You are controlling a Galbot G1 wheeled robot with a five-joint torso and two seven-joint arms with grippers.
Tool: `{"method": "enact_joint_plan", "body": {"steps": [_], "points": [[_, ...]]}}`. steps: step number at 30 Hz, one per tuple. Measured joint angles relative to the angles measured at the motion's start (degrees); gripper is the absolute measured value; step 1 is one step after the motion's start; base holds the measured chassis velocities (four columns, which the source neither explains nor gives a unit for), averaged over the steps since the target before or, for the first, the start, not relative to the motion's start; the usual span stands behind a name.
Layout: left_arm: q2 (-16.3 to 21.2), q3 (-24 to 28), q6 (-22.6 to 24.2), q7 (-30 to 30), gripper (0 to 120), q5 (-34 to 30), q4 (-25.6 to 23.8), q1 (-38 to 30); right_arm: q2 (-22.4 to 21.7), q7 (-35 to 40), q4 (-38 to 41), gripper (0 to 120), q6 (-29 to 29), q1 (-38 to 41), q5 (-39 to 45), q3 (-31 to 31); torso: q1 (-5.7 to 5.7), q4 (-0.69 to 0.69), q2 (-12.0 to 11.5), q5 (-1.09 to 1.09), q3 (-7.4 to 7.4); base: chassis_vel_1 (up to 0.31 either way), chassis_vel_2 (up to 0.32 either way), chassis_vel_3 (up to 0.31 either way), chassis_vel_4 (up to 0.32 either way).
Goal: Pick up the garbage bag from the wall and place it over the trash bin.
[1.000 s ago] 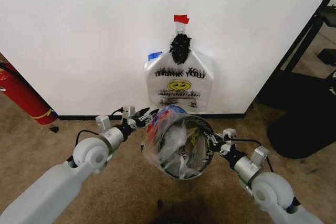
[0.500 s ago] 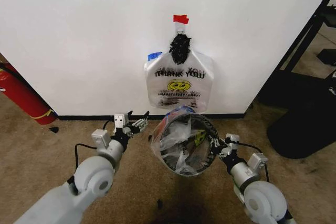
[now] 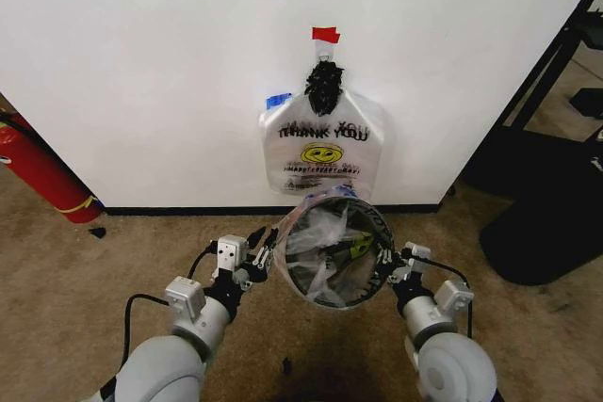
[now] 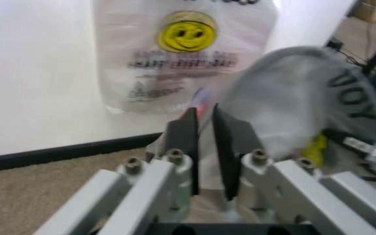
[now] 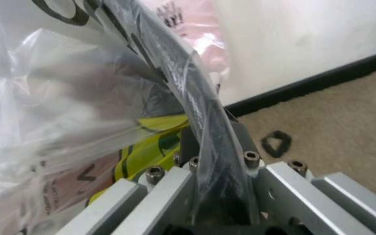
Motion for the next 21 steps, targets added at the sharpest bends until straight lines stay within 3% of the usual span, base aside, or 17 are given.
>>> {"method": "enact_joint_plan", "body": {"steps": [3,11,21], "points": [[0.1,1.0,2.5,0.0,0,0.0,-1.7,0.0,1.9,2.8,-0.6,0,0.7,0.4,-2.7,-1.9,0.00,0.01,0.0,-0.01,0.00,0.000,0.000,0.000,0.000],[2.1,5.2,7.2,0.1,0,-5.8,-2.5,-5.3,6.0,5.7,-2.1,0,3.4,0.6,-12.6,-6.1,0.00,0.01,0.0,-0.01,0.01,0.000,0.000,0.000,0.000],[-0.5,9.7,13.5,-0.9,0,-6.6,2.1,-11.0,7.8,5.4,-3.6,0,5.0,0.9,-18.0,-8.5,0.00,0.01,0.0,-0.01,0.01,0.000,0.000,0.000,0.000]]}}
